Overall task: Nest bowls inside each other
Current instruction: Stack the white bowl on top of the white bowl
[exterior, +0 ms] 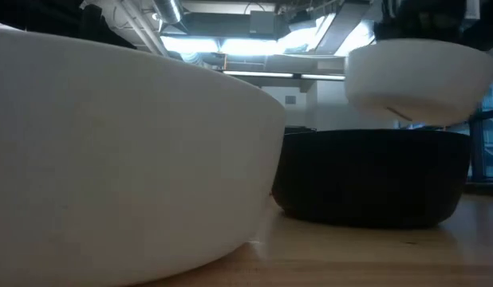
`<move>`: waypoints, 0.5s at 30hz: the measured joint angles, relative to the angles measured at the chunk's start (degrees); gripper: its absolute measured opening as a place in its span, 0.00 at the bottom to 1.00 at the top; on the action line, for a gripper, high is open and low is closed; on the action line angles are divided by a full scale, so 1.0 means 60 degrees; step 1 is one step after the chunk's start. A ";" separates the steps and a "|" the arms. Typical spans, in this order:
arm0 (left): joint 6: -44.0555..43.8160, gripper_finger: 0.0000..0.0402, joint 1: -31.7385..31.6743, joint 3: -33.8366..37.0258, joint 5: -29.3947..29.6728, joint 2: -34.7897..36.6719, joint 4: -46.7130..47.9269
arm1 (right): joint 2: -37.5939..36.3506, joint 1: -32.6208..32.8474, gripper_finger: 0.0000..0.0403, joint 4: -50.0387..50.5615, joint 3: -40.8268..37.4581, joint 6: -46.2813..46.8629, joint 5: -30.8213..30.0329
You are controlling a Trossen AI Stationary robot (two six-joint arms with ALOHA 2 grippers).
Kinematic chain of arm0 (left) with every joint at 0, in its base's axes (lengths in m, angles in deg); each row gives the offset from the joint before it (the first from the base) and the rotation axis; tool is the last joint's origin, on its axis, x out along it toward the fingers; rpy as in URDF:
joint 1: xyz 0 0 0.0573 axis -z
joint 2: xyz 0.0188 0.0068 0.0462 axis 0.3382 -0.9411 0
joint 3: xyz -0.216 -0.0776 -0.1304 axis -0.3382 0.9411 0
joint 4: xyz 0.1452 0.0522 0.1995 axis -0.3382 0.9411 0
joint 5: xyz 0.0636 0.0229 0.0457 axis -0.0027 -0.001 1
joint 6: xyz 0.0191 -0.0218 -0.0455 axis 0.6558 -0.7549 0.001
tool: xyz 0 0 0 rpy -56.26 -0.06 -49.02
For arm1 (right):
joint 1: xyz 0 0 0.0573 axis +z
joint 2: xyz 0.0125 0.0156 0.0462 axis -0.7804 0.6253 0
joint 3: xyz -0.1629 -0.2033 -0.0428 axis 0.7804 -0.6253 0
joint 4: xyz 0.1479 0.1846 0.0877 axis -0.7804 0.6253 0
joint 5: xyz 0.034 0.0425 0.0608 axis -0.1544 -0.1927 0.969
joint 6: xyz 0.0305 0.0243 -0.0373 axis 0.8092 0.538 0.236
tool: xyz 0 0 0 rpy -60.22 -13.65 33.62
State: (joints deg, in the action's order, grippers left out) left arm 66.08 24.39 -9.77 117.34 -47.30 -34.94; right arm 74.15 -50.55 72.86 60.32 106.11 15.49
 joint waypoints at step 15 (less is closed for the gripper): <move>-0.0003 0.35 0.0000 -0.0003 0.0000 0.0000 0.0003 | 0.3560 -0.1734 0.01 -0.0060 0.3784 -0.4697 -0.0061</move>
State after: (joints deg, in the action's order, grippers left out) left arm 66.06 24.39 -9.79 117.34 -47.30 -34.91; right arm 95.51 -60.95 72.50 83.03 77.93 15.12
